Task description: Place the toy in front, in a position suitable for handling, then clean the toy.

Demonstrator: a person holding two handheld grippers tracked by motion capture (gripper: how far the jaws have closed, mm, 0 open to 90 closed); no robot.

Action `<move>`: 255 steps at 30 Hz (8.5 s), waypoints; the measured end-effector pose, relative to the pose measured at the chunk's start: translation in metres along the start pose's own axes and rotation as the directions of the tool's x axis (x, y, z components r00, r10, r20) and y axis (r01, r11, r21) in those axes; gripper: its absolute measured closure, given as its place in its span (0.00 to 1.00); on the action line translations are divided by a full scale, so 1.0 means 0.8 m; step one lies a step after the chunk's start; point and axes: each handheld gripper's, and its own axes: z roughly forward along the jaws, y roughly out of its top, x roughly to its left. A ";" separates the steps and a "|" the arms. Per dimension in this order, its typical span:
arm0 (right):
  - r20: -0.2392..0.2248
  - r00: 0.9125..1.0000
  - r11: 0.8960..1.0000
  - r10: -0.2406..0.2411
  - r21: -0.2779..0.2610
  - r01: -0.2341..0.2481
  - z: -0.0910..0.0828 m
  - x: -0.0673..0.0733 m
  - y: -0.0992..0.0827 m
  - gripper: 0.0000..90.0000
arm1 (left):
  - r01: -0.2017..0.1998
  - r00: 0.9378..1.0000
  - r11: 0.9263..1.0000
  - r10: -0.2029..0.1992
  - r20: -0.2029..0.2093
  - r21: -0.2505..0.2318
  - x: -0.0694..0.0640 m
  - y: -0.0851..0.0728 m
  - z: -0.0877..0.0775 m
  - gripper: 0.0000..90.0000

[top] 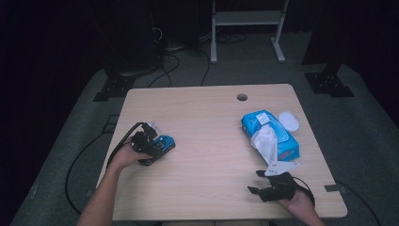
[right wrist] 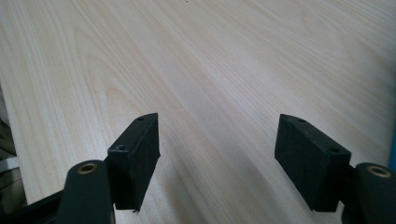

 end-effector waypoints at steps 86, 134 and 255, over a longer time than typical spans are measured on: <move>0.037 0.999 0.998 0.024 -0.053 -0.022 -0.015 -0.007 0.000 0.33 | -0.250 0.941 0.933 0.297 0.162 -0.259 -0.143 0.074 -0.004 0.31; 0.020 0.999 0.996 0.044 -0.085 -0.042 -0.015 -0.001 0.008 0.32 | -0.220 0.934 0.883 0.314 0.172 -0.415 -0.187 0.028 0.011 0.10; -0.216 0.976 0.998 0.007 0.056 0.005 0.061 0.008 0.124 0.79 | -0.259 0.935 0.881 0.331 0.126 -0.396 -0.178 0.011 0.011 0.10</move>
